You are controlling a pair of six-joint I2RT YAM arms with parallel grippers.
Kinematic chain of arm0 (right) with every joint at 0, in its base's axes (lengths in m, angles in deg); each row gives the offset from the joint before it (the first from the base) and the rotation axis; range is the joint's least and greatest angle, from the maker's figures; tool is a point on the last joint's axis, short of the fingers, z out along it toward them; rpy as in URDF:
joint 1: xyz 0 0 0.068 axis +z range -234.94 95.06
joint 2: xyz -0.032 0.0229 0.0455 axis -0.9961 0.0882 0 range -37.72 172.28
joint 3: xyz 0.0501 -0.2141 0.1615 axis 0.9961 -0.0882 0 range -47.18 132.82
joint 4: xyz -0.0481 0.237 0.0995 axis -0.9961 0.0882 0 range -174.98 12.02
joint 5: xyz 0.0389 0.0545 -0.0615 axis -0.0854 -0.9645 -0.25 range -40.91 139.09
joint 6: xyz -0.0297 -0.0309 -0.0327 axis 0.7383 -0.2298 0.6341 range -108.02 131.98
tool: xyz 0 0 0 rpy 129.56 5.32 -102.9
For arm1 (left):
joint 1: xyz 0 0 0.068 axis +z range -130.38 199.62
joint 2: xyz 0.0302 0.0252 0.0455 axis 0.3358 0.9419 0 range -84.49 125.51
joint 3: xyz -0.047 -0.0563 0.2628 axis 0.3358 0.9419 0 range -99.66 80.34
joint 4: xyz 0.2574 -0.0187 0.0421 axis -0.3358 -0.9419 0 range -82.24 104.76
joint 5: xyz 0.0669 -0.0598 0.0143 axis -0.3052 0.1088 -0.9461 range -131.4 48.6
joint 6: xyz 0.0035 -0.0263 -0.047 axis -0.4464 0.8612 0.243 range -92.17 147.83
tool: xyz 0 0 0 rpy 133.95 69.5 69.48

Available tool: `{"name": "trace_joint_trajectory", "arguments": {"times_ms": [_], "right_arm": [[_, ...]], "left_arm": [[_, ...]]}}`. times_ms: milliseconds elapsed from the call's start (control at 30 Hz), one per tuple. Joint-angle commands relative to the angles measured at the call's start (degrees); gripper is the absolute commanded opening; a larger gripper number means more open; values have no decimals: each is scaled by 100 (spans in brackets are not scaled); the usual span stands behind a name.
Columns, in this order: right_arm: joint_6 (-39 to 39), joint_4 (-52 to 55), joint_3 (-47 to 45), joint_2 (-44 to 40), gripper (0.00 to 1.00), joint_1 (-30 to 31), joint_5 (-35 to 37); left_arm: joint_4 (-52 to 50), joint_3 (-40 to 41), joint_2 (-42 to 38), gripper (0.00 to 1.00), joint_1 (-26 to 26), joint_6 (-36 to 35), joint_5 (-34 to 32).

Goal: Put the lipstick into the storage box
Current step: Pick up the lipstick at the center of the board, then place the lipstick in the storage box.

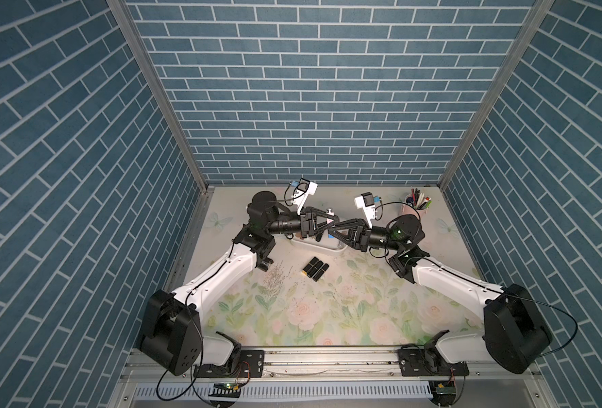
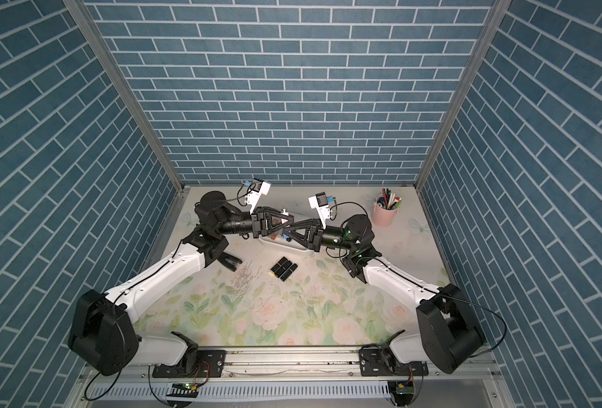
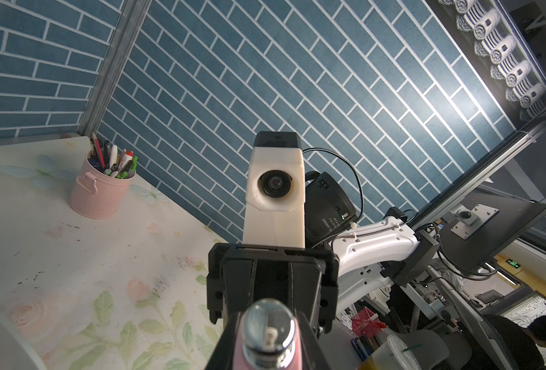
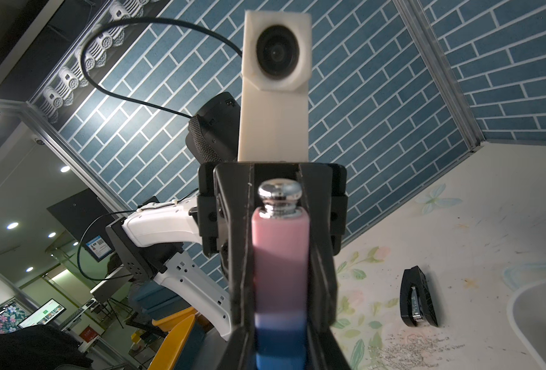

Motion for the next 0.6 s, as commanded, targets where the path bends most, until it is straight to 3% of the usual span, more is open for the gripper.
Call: {"name": "trace_joint_trajectory", "arguments": {"times_ms": [0,133,300,433,500,567], "right_arm": [[125,-166,4,10,48,-23,-7],[374,185,77,-153,65,-126,64],[474,477,61,-449,68,-428,21],[908,1403,-46,-907,69,-729,214],[1536,2743,78,-1140,69,-872,786],[2269,4449,371,-1256,69,-903,2034]], "left_arm": [[-272,-183,86,0,-6,-273,26],[-620,-294,98,0,-10,-491,0],[-1282,-557,229,0,26,-840,-233],[-2171,-958,505,0,98,-1270,-835],[-2892,-1289,728,0,100,-1632,-1335],[-3389,-1565,966,0,91,-1869,-1918]]}}
